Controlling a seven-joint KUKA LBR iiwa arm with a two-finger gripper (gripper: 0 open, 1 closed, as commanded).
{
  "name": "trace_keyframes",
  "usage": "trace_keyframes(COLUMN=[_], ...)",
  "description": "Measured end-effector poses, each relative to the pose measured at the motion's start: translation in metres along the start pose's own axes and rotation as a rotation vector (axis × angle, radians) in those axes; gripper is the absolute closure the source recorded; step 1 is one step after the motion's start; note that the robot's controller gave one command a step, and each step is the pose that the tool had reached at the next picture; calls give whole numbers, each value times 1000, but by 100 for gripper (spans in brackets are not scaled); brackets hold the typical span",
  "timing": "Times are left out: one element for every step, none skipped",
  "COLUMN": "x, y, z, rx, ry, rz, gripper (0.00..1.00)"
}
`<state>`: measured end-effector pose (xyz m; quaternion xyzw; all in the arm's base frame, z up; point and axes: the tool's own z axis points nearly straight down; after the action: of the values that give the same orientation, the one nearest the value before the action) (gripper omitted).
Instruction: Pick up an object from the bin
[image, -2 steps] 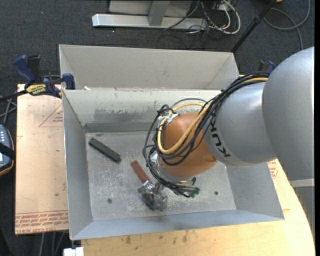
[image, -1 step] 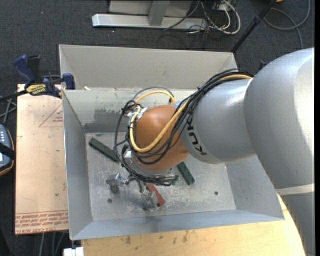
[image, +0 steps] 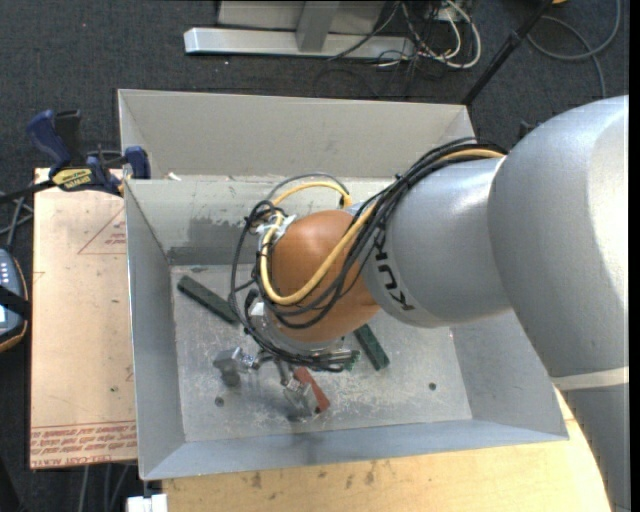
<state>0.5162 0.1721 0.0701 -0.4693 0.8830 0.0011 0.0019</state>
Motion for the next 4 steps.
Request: trace_keyframes(x=[11, 25, 30, 25], y=[-20, -7, -13, -49], z=[-55, -87, -74, -51], rx=[-4, 1, 1, 1], ry=[5, 2, 0, 0], rz=[28, -56, -316, -554], gripper=[0, 0, 0, 0])
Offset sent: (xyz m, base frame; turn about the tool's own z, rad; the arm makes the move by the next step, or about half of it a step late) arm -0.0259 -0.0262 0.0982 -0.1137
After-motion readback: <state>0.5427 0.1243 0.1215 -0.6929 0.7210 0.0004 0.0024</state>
